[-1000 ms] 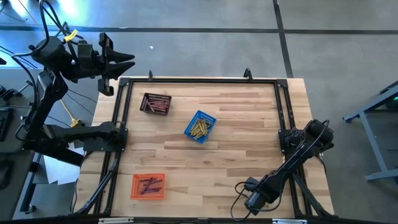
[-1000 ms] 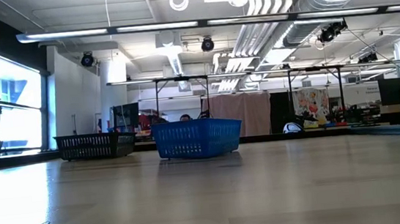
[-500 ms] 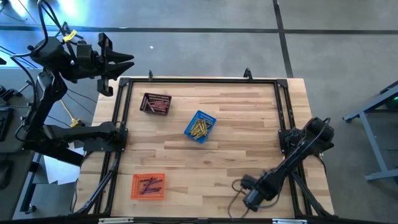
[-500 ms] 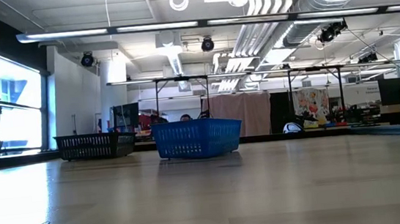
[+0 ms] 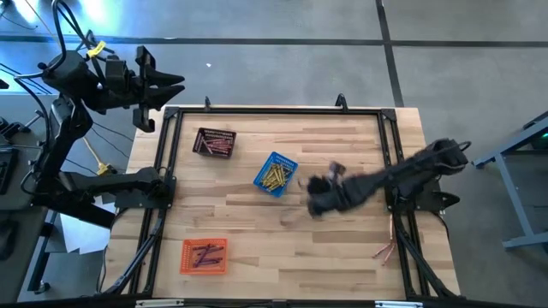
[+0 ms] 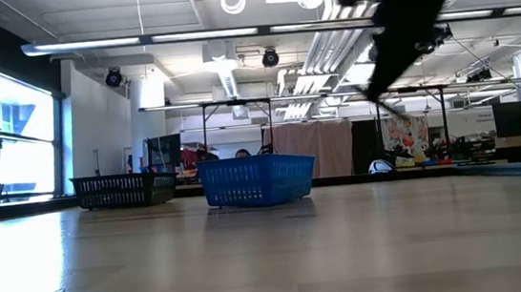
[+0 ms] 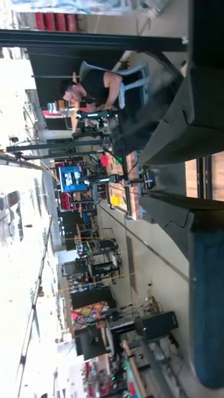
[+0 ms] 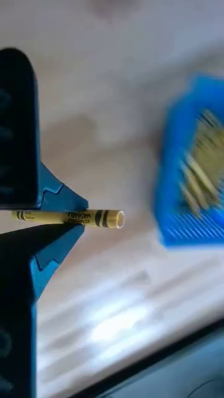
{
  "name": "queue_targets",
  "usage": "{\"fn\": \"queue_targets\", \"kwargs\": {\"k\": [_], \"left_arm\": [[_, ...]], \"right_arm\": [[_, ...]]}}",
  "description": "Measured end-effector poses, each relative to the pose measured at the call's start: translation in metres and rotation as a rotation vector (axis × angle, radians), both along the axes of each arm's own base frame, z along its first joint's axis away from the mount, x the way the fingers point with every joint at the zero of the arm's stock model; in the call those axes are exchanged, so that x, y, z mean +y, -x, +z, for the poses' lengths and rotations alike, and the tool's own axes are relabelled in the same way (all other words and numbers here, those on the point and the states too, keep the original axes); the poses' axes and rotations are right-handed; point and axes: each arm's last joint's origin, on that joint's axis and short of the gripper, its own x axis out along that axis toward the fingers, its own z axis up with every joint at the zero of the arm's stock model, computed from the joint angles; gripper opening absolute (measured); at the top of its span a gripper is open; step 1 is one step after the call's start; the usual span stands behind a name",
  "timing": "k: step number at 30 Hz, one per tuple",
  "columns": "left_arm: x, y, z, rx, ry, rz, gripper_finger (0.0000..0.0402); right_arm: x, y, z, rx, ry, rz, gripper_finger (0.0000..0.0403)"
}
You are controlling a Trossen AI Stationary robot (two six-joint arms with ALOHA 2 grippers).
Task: Sort crayons
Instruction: Put the yellow crayon into the blue basket
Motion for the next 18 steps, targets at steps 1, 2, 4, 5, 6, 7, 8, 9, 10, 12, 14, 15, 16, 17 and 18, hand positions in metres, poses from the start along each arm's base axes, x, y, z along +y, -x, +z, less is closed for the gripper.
{"fn": "queue_targets", "kwargs": {"k": [1, 2, 4, 5, 6, 7, 8, 9, 10, 12, 14, 15, 16, 17, 18], "left_arm": [[0.000, 0.000, 0.000, -0.002, 0.013, -0.002, 0.0076], [0.000, 0.000, 0.000, -0.003, 0.022, -0.004, 0.0076], [0.000, 0.000, 0.000, -0.006, 0.038, -0.008, 0.0076], [-0.001, 0.001, 0.000, -0.007, 0.042, -0.009, 0.0076], [-0.001, 0.001, 0.000, -0.008, 0.042, -0.008, 0.0076], [-0.002, 0.002, 0.000, -0.009, 0.041, -0.009, 0.0076], [-0.002, 0.002, 0.001, -0.011, 0.039, -0.009, 0.0076], [-0.003, 0.003, 0.001, -0.013, 0.037, -0.010, 0.0076], [-0.004, 0.005, 0.001, -0.016, 0.034, -0.011, 0.0076], [-0.005, 0.007, 0.002, -0.020, 0.031, -0.012, 0.0076], [-0.008, 0.009, 0.002, -0.024, 0.027, -0.013, 0.0076], [-0.009, 0.011, 0.002, -0.027, 0.024, -0.014, 0.0076], [-0.011, 0.013, 0.002, -0.030, 0.022, -0.013, 0.0076], [-0.012, 0.015, 0.002, -0.031, 0.021, -0.014, 0.0076], [-0.013, 0.016, 0.003, -0.033, 0.018, -0.014, 0.0076]], "right_arm": [[-0.013, -0.008, 0.000, -0.019, 0.001, -0.015, 0.0012], [-0.026, -0.016, 0.000, -0.047, -0.005, -0.032, 0.0012], [-0.051, -0.033, 0.002, -0.134, -0.049, -0.051, 0.0012], [-0.062, -0.042, 0.004, -0.189, -0.073, -0.049, 0.0012], [-0.073, -0.049, 0.006, -0.247, -0.094, -0.037, 0.0012], [-0.082, -0.056, 0.010, -0.306, -0.110, -0.016, 0.0012], [-0.091, -0.063, 0.014, -0.373, -0.114, 0.009, 0.0012], [-0.098, -0.069, 0.018, -0.440, -0.118, 0.036, 0.0012], [-0.105, -0.072, 0.022, -0.486, -0.116, 0.060, 0.0012], [-0.114, -0.080, 0.028, -0.573, -0.124, 0.115, 0.0012], [-0.120, -0.081, 0.027, -0.581, -0.149, 0.141, 0.0012], [-0.122, -0.082, 0.025, -0.586, -0.167, 0.147, 0.0012], [-0.124, -0.083, 0.022, -0.576, -0.187, 0.143, 0.0012], [-0.126, -0.083, 0.018, -0.562, -0.206, 0.135, 0.0012], [-0.126, -0.085, 0.014, -0.556, -0.229, 0.129, 0.0012]]}}
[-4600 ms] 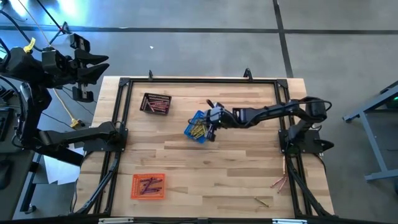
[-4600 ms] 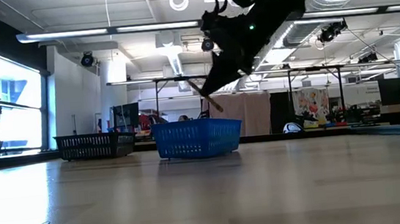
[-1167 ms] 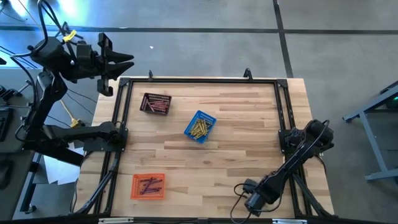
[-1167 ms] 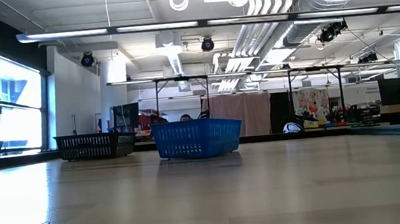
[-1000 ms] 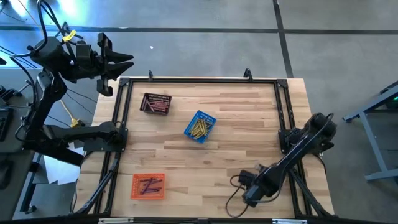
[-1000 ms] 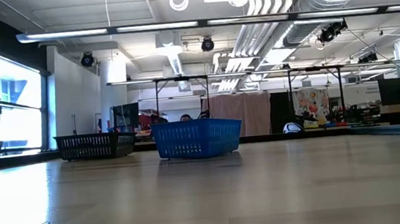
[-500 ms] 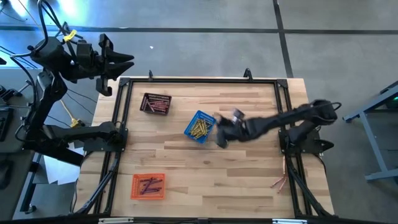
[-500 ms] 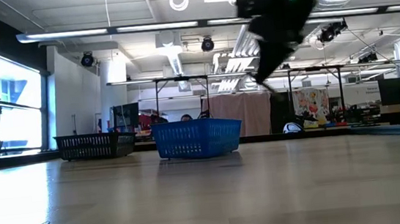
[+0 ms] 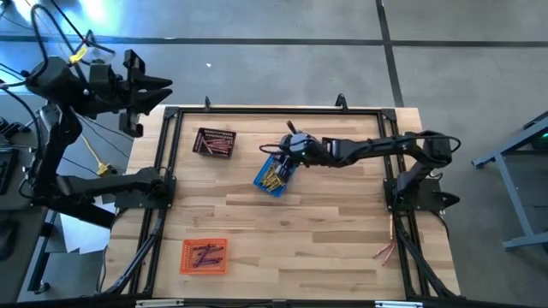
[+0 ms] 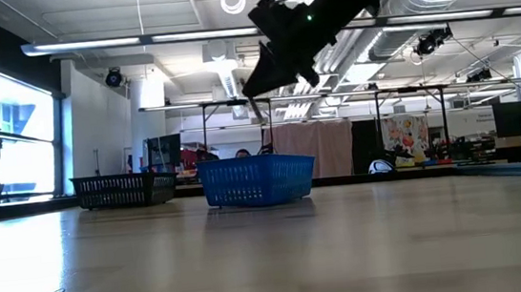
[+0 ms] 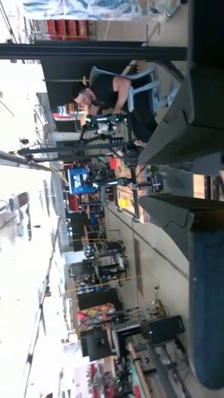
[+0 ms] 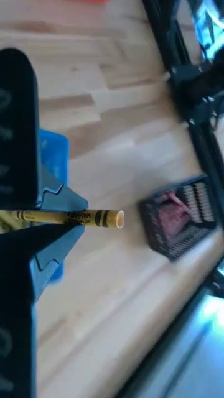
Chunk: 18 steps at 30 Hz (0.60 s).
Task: Sort crayons
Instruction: Put the yellow crayon into the blue basket, then put the red crayon into the black basket
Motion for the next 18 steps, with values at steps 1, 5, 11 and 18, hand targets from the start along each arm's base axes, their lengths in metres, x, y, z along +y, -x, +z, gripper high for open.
{"fn": "queue_targets", "kwargs": {"k": [1, 5, 11, 18], "left_arm": [[-0.002, 0.002, 0.000, -0.005, -0.004, 0.001, 0.0076], [-0.007, 0.009, 0.002, -0.021, -0.019, 0.000, 0.0076], [-0.012, 0.015, 0.002, -0.035, -0.030, 0.001, 0.0076], [-0.016, 0.020, 0.003, -0.045, -0.055, 0.004, 0.0076]], "right_arm": [[0.000, -0.002, -0.004, 0.007, -0.023, 0.006, 0.0012], [0.002, -0.007, -0.018, 0.029, -0.111, 0.010, 0.0016], [0.004, -0.002, -0.028, 0.113, -0.213, 0.011, 0.0057], [0.011, 0.005, -0.033, 0.215, -0.470, 0.045, 0.0073]]}}
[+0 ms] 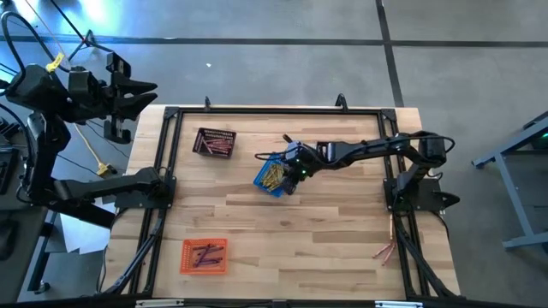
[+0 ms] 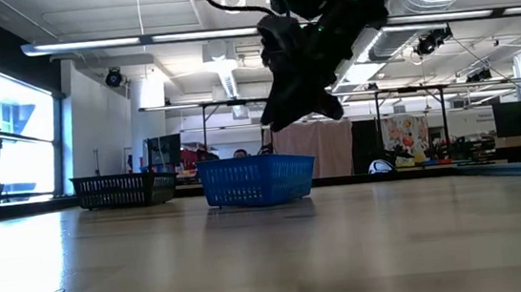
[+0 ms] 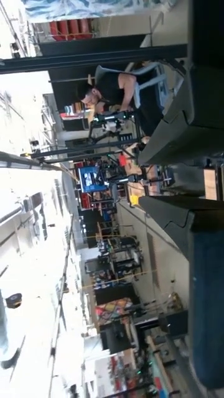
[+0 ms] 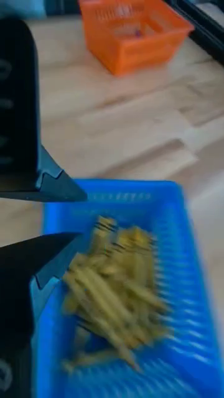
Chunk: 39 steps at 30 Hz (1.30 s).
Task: Sort crayons
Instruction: Put the red crayon into the black basket
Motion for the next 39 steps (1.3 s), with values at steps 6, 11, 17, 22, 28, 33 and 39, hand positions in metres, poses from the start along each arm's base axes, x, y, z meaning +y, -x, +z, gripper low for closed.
{"fn": "queue_targets", "kwargs": {"k": [6, 11, 17, 22, 28, 33, 39], "left_arm": [[-0.002, 0.003, -0.003, 0.025, -0.037, 0.011, 0.0076], [0.000, 0.000, -0.008, 0.081, -0.043, 0.031, 0.0076], [0.001, -0.001, -0.008, 0.087, -0.089, 0.044, 0.0076], [0.001, -0.001, -0.008, 0.103, -0.228, 0.072, 0.0076], [0.005, -0.005, -0.006, 0.101, -0.301, 0.115, 0.0076], [0.007, -0.007, -0.001, 0.057, -0.287, 0.122, 0.0076], [0.009, -0.009, 0.002, 0.025, -0.249, 0.112, 0.0076]], "right_arm": [[0.009, 0.018, -0.007, 0.256, -0.291, 0.015, 0.0063], [0.034, 0.047, -0.016, 0.608, -0.422, -0.012, 0.0057], [0.075, 0.074, -0.017, 0.916, -0.341, -0.052, 0.0057], [0.108, 0.084, -0.021, 0.994, -0.361, -0.092, 0.0057], [0.142, 0.097, -0.030, 1.060, -0.430, -0.164, 0.0057], [0.172, 0.101, -0.038, 1.010, -0.485, -0.153, 0.0057], [0.200, 0.112, -0.043, 0.976, -0.469, -0.265, 0.0057]]}}
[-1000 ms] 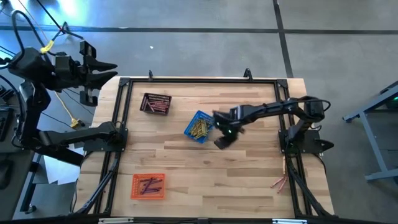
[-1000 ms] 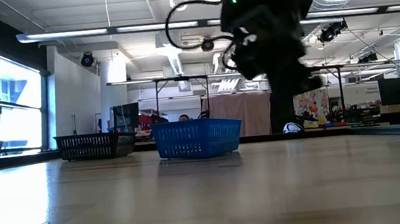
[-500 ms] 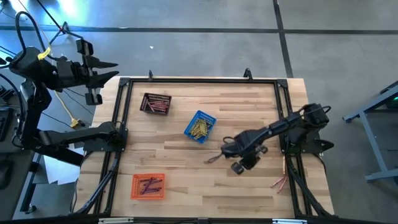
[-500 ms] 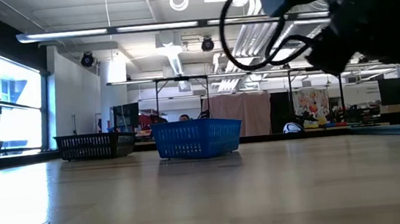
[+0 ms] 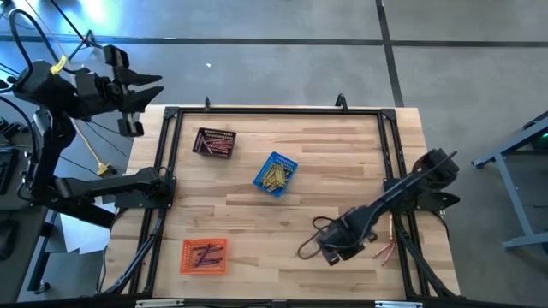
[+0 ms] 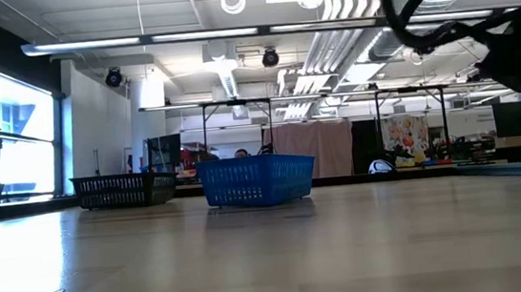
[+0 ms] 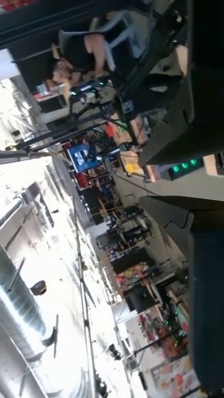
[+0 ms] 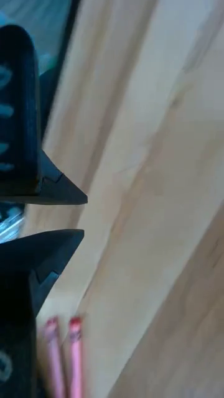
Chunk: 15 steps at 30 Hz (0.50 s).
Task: Sort crayons
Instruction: Put the red crayon into the black basket
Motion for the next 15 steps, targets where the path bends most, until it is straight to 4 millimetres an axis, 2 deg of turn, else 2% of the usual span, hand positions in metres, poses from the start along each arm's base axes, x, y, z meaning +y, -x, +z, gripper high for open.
{"fn": "queue_targets", "kwargs": {"k": [4, 7, 9, 12, 15], "left_arm": [[0.003, -0.003, 0.001, -0.020, 0.065, -0.018, 0.0076], [0.006, -0.008, 0.002, -0.030, 0.087, -0.025, 0.0076], [0.010, -0.012, 0.003, -0.037, 0.093, -0.029, 0.0076], [0.015, -0.019, 0.005, -0.053, 0.113, -0.037, 0.0076], [0.020, -0.025, 0.005, -0.060, 0.149, -0.048, 0.0076]], "right_arm": [[0.017, 0.008, 0.007, -0.107, 0.141, -0.143, 0.0057], [0.024, 0.020, 0.018, -0.196, 0.262, -0.281, 0.0057], [0.027, 0.030, 0.026, -0.246, 0.316, -0.314, 0.0057], [0.027, 0.044, 0.032, -0.252, 0.365, -0.210, 0.0057], [0.026, 0.052, 0.036, -0.258, 0.345, 0.069, 0.0057]]}}
